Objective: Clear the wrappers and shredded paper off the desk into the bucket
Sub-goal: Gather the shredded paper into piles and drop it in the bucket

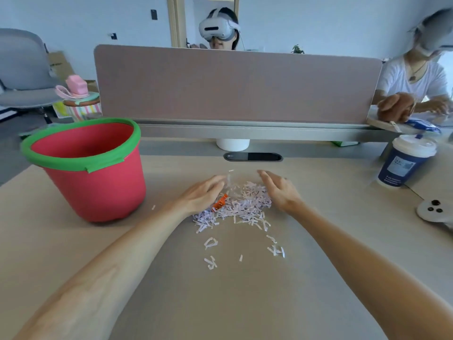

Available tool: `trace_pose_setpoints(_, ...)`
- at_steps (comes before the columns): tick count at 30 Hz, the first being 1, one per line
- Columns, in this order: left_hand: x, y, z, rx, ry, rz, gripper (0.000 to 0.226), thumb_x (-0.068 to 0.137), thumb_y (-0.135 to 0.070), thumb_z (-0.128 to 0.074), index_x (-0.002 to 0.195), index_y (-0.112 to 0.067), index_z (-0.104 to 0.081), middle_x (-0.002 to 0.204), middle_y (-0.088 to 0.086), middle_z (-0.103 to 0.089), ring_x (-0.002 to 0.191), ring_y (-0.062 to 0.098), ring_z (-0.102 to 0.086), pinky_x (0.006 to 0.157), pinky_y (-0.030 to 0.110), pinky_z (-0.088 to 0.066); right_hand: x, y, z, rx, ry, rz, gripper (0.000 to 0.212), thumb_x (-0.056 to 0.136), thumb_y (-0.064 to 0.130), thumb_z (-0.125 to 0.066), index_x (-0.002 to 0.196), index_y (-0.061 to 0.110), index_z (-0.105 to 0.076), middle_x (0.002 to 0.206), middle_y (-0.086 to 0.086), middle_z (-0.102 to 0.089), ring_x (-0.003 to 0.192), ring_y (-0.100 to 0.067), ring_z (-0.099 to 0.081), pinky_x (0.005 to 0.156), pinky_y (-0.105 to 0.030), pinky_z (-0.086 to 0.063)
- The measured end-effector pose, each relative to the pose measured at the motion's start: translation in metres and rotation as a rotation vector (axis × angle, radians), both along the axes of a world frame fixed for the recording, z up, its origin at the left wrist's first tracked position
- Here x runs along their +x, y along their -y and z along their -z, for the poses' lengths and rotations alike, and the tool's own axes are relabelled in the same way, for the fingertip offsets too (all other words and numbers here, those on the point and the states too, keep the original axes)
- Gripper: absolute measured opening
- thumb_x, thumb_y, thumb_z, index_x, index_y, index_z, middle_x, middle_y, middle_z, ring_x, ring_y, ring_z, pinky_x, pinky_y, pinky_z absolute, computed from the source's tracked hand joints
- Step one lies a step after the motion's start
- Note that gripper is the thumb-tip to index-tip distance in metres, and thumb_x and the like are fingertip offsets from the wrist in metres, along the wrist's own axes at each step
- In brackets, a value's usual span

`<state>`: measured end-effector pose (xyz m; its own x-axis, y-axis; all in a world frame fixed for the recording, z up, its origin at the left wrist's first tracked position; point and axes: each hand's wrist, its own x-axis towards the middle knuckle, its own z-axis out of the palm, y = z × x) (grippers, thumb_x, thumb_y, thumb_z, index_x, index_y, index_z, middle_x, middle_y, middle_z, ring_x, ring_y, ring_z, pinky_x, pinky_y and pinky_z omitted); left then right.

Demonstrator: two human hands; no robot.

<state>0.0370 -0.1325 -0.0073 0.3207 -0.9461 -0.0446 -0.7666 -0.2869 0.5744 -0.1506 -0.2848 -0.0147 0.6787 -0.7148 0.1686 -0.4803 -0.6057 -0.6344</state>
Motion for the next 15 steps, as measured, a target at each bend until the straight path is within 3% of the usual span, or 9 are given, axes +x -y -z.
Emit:
trace_pose_setpoints(2, 0.004, -0.029, -0.004, -0.006, 0.025, -0.044, 0.049, 0.095, -0.059, -0.017, 0.141, -0.046, -0.026, 0.147, -0.010, -0.044, 0.132, 0.020, -0.046, 0.099, 0.038, -0.037, -0.019, -0.001, 0.005, -0.038, -0.123, 0.053, 0.069, 0.091, 0.066, -0.011, 0.139, 0.027, -0.041, 0.150, -0.008, -0.040, 0.140, -0.024, -0.032, 0.114, -0.047, -0.024)
trace_pose_setpoints(5, 0.009, -0.076, -0.003, 0.001, 0.088, -0.081, 0.050, 0.097, -0.052, -0.024, 0.145, -0.037, -0.029, 0.153, -0.011, -0.036, 0.139, 0.013, -0.035, 0.113, 0.033, -0.027, -0.029, -0.015, 0.012, -0.087, -0.254, -0.013, 0.063, 0.096, 0.057, -0.014, 0.146, 0.023, -0.030, 0.156, -0.005, -0.028, 0.145, -0.021, -0.019, 0.117, -0.041, -0.012)
trace_pose_setpoints(8, 0.012, -0.117, 0.002, -0.007, 0.165, -0.117, 0.049, 0.100, -0.042, -0.028, 0.146, -0.024, -0.032, 0.155, -0.005, -0.033, 0.142, 0.011, -0.029, 0.113, 0.023, -0.018, -0.025, -0.040, 0.011, -0.090, -0.229, -0.094, 0.069, 0.092, 0.062, -0.014, 0.149, 0.024, -0.023, 0.157, -0.003, -0.026, 0.146, -0.021, -0.019, 0.117, -0.039, -0.014)
trace_pose_setpoints(15, 0.029, -0.186, 0.015, 0.032, 0.178, -0.222, 0.052, 0.099, -0.046, -0.028, 0.148, -0.028, -0.029, 0.157, -0.004, -0.026, 0.146, 0.011, -0.020, 0.119, 0.028, -0.010, -0.018, -0.087, 0.016, 0.014, -0.061, -0.138, 0.064, 0.094, 0.061, -0.026, 0.149, 0.029, -0.021, 0.156, -0.006, -0.029, 0.143, -0.024, -0.026, 0.116, -0.041, -0.021)
